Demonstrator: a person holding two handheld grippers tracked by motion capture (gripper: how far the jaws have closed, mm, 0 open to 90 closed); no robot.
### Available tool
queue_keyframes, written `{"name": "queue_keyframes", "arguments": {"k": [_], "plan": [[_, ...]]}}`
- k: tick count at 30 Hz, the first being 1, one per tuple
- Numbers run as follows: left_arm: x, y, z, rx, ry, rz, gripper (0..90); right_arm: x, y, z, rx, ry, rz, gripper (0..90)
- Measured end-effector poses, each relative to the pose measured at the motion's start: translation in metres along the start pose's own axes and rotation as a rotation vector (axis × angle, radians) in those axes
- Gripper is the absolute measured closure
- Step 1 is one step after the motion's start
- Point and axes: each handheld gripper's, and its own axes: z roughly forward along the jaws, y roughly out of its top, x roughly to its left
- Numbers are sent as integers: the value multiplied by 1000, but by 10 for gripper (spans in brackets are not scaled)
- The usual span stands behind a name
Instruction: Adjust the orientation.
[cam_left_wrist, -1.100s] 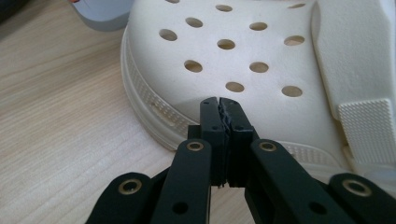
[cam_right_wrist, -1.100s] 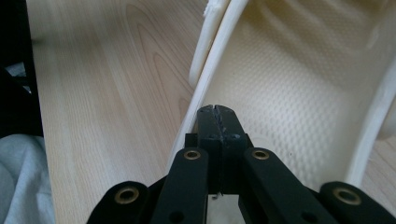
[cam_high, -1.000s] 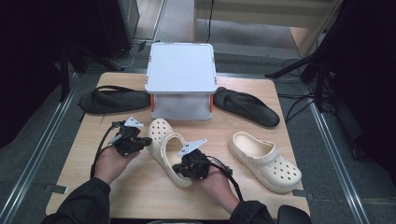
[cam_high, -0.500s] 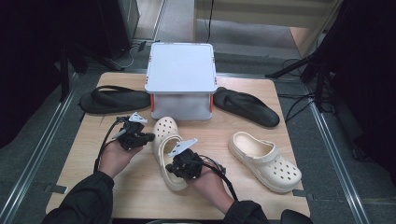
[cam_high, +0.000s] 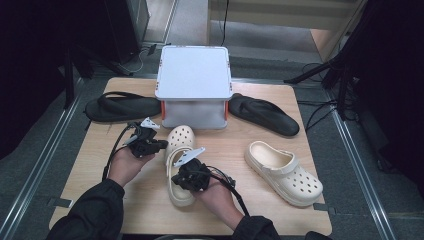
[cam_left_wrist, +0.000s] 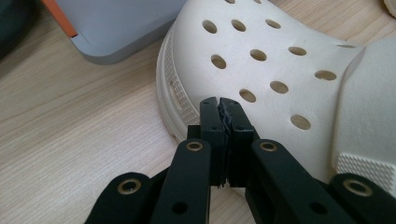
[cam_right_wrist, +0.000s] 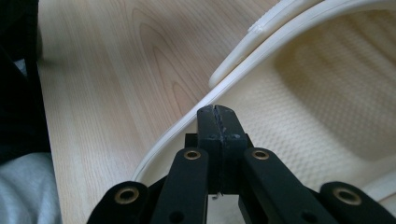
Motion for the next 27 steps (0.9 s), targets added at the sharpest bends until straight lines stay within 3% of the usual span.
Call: {"name": "queue_keyframes", "arguments": {"k": [5,18,22,24,27], "plan": [[1,2,2,1,-11,-2,874,-1,-1,2,-12,16,34,900],[4,1,-3,-5,-37,7,813,-4,-3,-8,-29,21,43,900],[6,0,-11,-9,-51,-6,735,-5,-4,-15,-45,26,50,871],[9,-1,-13,3,-69,-27,569,-7,-7,-23,-51,35,63,831],[12,-2,-17,3,-83,-34,490,-7,-10,-32,-60,40,68,816]]}}
